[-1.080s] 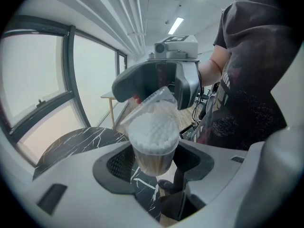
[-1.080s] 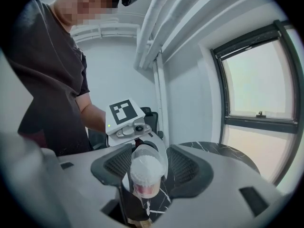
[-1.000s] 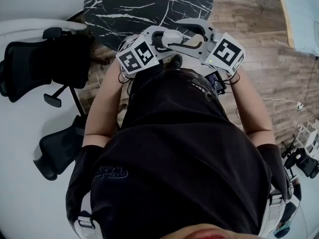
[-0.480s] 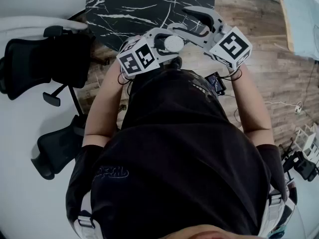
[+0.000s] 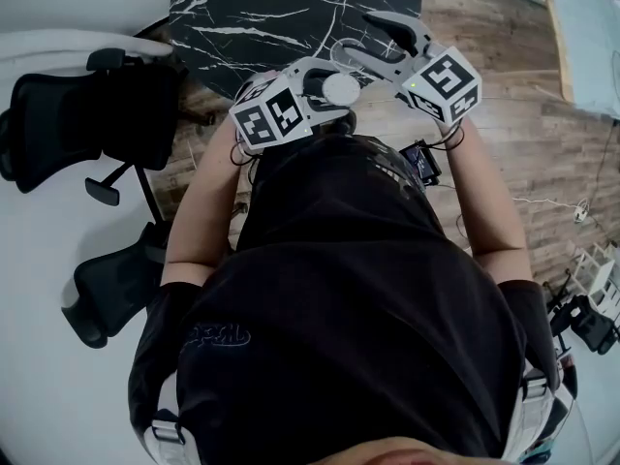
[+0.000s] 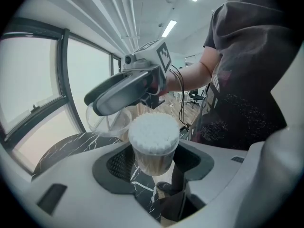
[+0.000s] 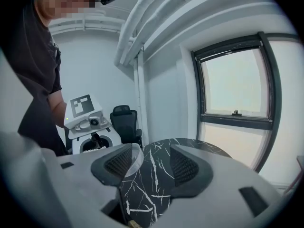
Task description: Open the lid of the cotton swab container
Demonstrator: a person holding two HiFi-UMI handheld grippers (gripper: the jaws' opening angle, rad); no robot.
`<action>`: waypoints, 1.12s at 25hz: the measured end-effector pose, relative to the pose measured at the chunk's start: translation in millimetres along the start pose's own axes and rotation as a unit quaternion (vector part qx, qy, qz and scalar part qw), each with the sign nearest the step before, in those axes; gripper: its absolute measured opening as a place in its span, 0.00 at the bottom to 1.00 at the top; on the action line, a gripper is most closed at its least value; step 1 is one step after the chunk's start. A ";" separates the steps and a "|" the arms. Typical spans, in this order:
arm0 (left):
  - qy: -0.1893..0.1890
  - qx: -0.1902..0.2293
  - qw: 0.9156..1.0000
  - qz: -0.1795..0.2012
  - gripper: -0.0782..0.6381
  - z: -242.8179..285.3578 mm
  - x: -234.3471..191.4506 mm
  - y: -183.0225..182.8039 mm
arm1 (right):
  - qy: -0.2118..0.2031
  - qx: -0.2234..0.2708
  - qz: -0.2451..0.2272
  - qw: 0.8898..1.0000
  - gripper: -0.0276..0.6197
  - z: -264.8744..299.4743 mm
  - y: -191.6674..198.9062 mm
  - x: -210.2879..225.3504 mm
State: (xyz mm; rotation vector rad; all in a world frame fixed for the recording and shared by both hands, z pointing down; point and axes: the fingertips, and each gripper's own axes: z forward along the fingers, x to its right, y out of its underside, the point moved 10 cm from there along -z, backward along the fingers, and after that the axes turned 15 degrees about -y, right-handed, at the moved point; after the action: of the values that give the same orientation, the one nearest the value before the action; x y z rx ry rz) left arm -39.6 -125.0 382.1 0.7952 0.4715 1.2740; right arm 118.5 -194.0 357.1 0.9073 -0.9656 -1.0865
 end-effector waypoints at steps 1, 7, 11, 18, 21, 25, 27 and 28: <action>0.000 0.001 1.000 0.000 0.47 0.0 -0.3 0.0 | 0.001 -0.002 0.004 1.000 0.45 1.3 2.2 1.2; -0.004 0.003 1.000 -0.002 0.47 -1.1 -0.1 1.1 | -0.001 -0.009 0.007 1.000 0.45 6.5 8.4 2.2; -0.003 -0.004 1.000 -0.008 0.47 0.7 -1.1 4.0 | -0.001 -0.002 0.009 1.000 0.45 6.2 5.8 2.4; -0.021 -0.004 1.000 -0.021 0.47 -0.1 -4.7 1.5 | -0.005 0.017 0.000 1.000 0.45 3.1 -7.9 -7.6; -0.026 -0.005 0.999 -0.023 0.47 0.1 -6.9 1.3 | -0.005 0.018 -0.002 1.000 0.45 2.8 -9.1 -9.8; -0.031 -0.007 0.999 -0.026 0.47 0.4 -8.9 1.2 | -0.009 0.020 0.008 1.000 0.45 0.9 -4.3 -8.3; -0.037 -0.009 0.999 -0.028 0.47 0.1 -9.7 1.2 | -0.009 0.023 0.014 1.000 0.44 -0.6 -3.1 -7.8; -0.040 -0.010 0.999 -0.030 0.47 -0.1 -10.3 1.5 | -0.007 0.024 0.013 1.000 0.43 -1.2 -3.2 -8.3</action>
State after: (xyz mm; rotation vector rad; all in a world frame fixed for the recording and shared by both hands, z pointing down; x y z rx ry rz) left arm -43.2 -134.8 382.0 0.8067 0.4143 1.1856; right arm 117.2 -186.5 352.3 0.9246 -1.0155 -1.0536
